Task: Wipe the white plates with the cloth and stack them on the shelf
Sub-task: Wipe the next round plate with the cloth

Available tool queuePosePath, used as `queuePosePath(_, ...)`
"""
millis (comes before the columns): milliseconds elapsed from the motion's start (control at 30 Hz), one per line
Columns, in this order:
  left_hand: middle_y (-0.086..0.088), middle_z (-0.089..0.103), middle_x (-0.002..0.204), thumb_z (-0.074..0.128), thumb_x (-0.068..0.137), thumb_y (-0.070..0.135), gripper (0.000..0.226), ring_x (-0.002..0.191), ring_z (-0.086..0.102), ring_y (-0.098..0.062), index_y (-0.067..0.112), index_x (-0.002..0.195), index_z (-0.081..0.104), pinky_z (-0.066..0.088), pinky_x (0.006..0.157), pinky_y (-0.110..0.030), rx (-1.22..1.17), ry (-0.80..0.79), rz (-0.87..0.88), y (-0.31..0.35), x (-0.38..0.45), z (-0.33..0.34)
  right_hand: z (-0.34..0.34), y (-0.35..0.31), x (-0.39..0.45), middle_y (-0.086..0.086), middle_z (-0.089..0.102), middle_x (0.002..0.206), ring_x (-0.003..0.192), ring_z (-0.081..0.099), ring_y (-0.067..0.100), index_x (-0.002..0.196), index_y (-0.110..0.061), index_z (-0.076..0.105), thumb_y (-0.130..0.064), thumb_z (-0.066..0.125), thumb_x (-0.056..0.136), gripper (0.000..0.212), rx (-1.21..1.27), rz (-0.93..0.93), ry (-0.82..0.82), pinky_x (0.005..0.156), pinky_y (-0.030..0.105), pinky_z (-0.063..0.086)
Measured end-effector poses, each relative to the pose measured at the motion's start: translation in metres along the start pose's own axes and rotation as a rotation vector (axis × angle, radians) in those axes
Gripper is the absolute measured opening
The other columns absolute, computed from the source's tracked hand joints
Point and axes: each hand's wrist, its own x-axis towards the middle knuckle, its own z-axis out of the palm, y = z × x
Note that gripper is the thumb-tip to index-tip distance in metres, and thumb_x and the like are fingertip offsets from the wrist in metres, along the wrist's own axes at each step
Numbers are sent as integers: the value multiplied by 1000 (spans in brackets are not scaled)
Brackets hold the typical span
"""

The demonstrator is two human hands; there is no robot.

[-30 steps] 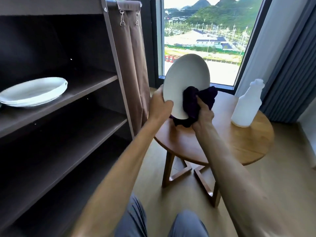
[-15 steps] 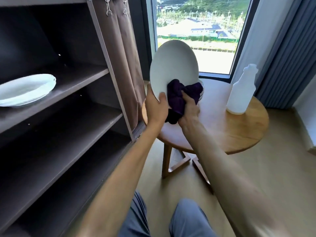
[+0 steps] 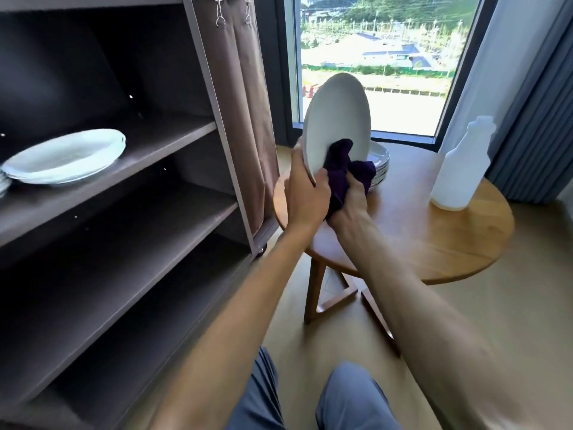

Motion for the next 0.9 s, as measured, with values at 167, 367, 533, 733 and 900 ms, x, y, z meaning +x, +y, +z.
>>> queuePosePath(167, -4, 72, 105, 52, 78, 0, 45, 97, 67, -20, 15, 118, 67, 50, 62, -16, -31, -18, -17, 3, 27, -23, -14, -16, 2, 15, 76, 107, 97, 74, 34, 109, -7, 69, -14, 92, 65, 50, -106, -108, -86, 89, 56, 59)
queuePosePath(367, -9, 73, 99, 58, 76, 12, 39, 94, 69, -27, 10, 113, 72, 59, 82, -49, 266, -376, 59, 39, 70, -56, -31, -35, 30, 16, 69, 127, 115, 68, 35, 131, -9, 64, -28, 101, 44, 97, -202, -109, -202, 95, 55, 56)
queuePosePath(533, 8, 62, 104, 71, 89, 9, 78, 92, 64, -13, 20, 156, 32, 62, 82, -34, 22, -134, 34, 20, 24, -8, -14, -25, 16, 17, 69, 125, 110, 69, 36, 136, -9, 61, -34, 90, 52, 93, -53, -33, -172, 82, 51, 61)
queuePosePath(733, -1, 53, 124, 45, 107, 12, 49, 90, 57, -5, 17, 154, 31, 52, 72, -5, 96, -62, 4, -2, 5, 19, -37, -15, 22, 18, 65, 134, 121, 64, 36, 139, -14, 57, -27, 89, 69, 78, -18, -28, -189, 104, 56, 50)
queuePosePath(900, -7, 65, 118, 52, 95, 4, 43, 106, 60, -24, 16, 136, 51, 59, 84, -37, 334, -342, 19, 18, 54, -17, -41, -44, 21, 9, 71, 110, 97, 71, 26, 111, -10, 59, -17, 86, 76, 45, -232, -148, -9, 80, 44, 61)
